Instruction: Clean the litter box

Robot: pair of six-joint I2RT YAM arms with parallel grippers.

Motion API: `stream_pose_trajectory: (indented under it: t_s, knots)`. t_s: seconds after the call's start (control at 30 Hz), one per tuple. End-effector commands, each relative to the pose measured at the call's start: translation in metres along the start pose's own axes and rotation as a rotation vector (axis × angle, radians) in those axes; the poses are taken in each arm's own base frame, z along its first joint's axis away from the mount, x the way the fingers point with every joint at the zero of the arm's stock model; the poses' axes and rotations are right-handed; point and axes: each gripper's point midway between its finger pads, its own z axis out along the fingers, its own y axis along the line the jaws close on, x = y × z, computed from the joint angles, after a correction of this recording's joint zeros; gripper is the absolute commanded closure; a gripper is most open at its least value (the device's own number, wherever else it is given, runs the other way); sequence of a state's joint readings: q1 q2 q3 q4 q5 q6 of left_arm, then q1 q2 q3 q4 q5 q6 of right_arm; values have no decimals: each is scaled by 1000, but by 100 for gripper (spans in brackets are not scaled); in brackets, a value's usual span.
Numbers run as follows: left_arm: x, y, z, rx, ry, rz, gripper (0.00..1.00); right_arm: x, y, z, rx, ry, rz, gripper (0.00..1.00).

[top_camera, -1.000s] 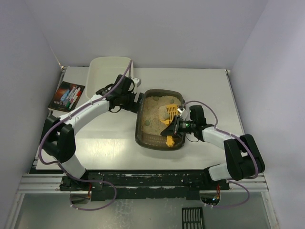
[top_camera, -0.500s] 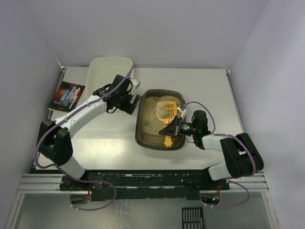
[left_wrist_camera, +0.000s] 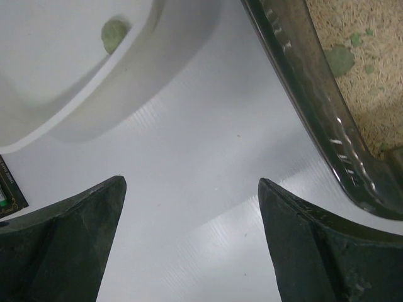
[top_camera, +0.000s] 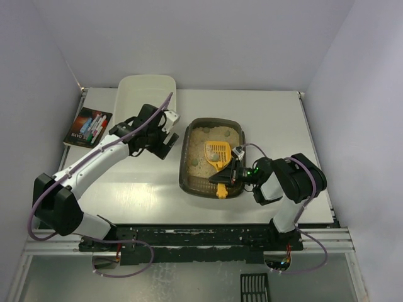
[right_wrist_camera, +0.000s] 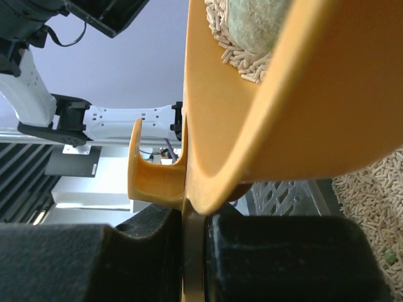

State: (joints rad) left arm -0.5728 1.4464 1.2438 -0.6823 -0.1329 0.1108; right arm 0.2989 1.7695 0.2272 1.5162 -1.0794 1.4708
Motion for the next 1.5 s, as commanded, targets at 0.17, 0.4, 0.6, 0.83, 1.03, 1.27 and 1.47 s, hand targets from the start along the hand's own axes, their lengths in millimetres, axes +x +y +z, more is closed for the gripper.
stream_pose_trajectory:
  t_s: [0.17,0.4,0.6,0.83,1.03,1.27,1.47]
  knots:
    - [13,9,-1,74,15,-25,3,4,38,-3,-136,10,-217,100]
    - [11,8,-8,259,2,30,5,-11,27,7,-41,-31,-268,100]
    - [9,25,-3,173,17,45,6,-29,16,14,134,5,-431,100]
    - [-13,79,13,-27,-51,249,4,-21,16,14,108,37,-383,100]
    - [-6,109,57,117,21,464,5,-13,19,10,85,38,-362,100]
    - [-7,138,107,250,62,478,6,-2,14,1,129,36,-375,100]
    - [1,108,111,470,104,476,6,3,4,-2,154,40,-349,100]
